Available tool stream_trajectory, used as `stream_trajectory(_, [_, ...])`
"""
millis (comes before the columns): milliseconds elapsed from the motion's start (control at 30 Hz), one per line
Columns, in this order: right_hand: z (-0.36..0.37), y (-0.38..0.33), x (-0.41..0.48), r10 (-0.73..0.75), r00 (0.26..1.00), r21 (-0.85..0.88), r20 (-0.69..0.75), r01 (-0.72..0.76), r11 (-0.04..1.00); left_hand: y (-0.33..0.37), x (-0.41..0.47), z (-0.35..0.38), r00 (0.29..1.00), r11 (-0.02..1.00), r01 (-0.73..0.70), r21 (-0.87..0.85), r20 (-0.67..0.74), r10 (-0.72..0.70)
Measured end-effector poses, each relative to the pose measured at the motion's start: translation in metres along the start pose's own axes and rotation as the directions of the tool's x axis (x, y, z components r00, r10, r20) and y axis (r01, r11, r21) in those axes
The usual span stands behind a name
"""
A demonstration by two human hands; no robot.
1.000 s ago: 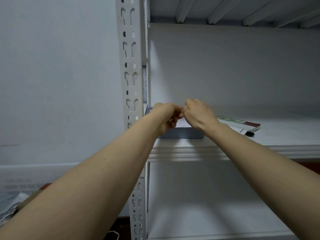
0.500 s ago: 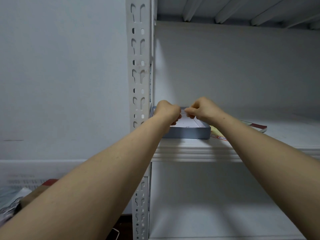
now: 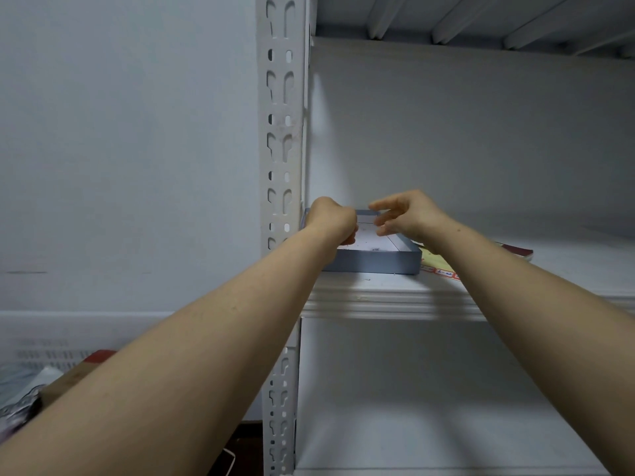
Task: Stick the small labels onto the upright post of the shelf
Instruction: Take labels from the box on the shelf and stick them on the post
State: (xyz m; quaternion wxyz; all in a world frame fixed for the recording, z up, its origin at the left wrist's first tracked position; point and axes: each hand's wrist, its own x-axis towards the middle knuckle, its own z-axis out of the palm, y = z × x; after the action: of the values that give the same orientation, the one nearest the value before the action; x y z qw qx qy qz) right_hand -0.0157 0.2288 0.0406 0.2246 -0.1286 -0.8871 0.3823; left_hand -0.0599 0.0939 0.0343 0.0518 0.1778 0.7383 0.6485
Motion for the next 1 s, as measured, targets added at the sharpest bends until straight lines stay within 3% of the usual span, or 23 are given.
stream_trajectory(133, [0.003,0.005,-0.001,-0.028,0.988,-0.04,-0.15,0.023,0.999,-0.001,-0.001,0.0,1.0,0.999,-0.018,0.03,-0.006,0.019])
stream_trajectory(233, [0.007,0.004,-0.004,-0.064,0.992,-0.209,-0.111,0.04,0.977,-0.002,-0.004,-0.001,0.998,0.993,-0.07,0.099,-0.001,0.07])
stream_trajectory(367, [0.018,-0.005,-0.017,-0.112,0.987,-0.246,-0.111,0.082,0.966,-0.003,-0.018,-0.006,0.953,0.939,-0.297,0.171,-0.005,0.302])
stream_trajectory(433, [0.025,-0.013,-0.029,-0.155,0.967,-0.264,-0.2,0.099,0.96,-0.006,-0.029,-0.012,0.886,0.87,-0.448,0.205,-0.025,0.462])
stream_trajectory(533, [0.032,-0.023,-0.042,-0.292,0.919,-0.395,-0.265,0.172,0.902,-0.015,-0.044,-0.024,0.705,0.691,-0.657,0.301,-0.082,0.705])
stream_trajectory(600, [0.041,-0.028,-0.05,-0.345,0.906,-0.31,-0.247,0.263,0.913,-0.021,-0.051,-0.035,0.596,0.611,-0.721,0.328,-0.158,0.788])
stream_trajectory(667, [0.055,-0.03,-0.059,-0.333,0.912,-0.113,-0.241,0.314,0.943,-0.028,-0.052,-0.046,0.539,0.607,-0.712,0.353,-0.28,0.795])
stream_trajectory(733, [0.07,-0.031,-0.069,-0.258,0.945,0.096,-0.202,0.282,0.955,-0.036,-0.05,-0.057,0.582,0.698,-0.633,0.334,-0.389,0.714])
stream_trajectory(833, [0.089,-0.023,-0.079,-0.22,0.961,0.175,-0.168,0.249,0.952,-0.046,-0.05,-0.07,0.762,0.875,-0.454,0.169,-0.435,0.48])
stream_trajectory(933, [0.106,-0.015,-0.085,-0.242,0.951,0.126,-0.194,0.269,0.955,-0.052,-0.044,-0.078,0.898,0.954,-0.3,-0.02,-0.343,0.276])
stream_trajectory(1000, [0.114,-0.012,-0.086,-0.276,0.931,0.115,-0.237,0.309,0.944,-0.055,-0.038,-0.082,0.951,0.964,-0.229,-0.136,-0.243,0.192])
